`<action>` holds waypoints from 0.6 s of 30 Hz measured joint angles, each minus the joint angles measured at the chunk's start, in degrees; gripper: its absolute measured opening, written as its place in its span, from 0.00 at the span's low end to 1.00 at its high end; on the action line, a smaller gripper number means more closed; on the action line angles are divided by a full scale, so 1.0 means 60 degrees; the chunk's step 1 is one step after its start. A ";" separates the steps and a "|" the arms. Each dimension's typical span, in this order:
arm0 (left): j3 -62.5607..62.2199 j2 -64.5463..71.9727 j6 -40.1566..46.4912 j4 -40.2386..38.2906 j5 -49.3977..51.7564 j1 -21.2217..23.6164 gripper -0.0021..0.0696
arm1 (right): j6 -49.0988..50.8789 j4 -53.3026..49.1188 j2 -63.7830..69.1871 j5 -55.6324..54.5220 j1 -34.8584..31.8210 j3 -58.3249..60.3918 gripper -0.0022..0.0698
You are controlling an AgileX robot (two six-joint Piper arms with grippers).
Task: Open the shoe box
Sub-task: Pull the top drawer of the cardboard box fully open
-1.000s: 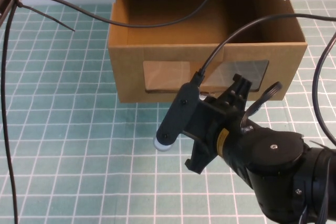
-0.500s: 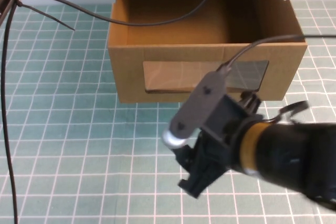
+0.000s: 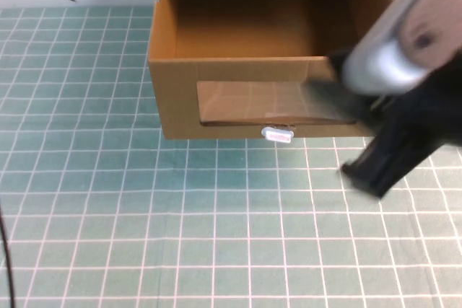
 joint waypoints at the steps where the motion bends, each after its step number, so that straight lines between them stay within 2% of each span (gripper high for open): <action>1: -0.0017 -0.0206 -0.0084 0.0021 0.0053 0.0000 0.02 | -0.0066 -0.0205 -0.0107 0.0208 0.0000 -0.0150 0.20; 3: -0.0039 -0.0687 -0.0293 0.0093 0.0081 0.0000 0.02 | -0.0132 -0.0627 -0.0298 0.0588 0.0000 -0.0358 0.10; 6: -0.0058 -0.1416 -0.0530 0.0564 0.0142 0.0000 0.02 | -0.0170 -0.1345 -0.0628 0.1157 0.0000 -0.0452 0.04; 12: 0.0383 -0.3156 -0.1125 0.1926 0.0160 0.0000 0.02 | -0.0184 -0.1704 -0.1395 0.2169 0.0000 -0.0472 0.02; 18: 0.3157 -0.5521 -0.1061 0.2740 0.0173 0.0000 0.02 | -0.0113 -0.2134 -0.2562 0.2146 0.0000 0.0613 0.01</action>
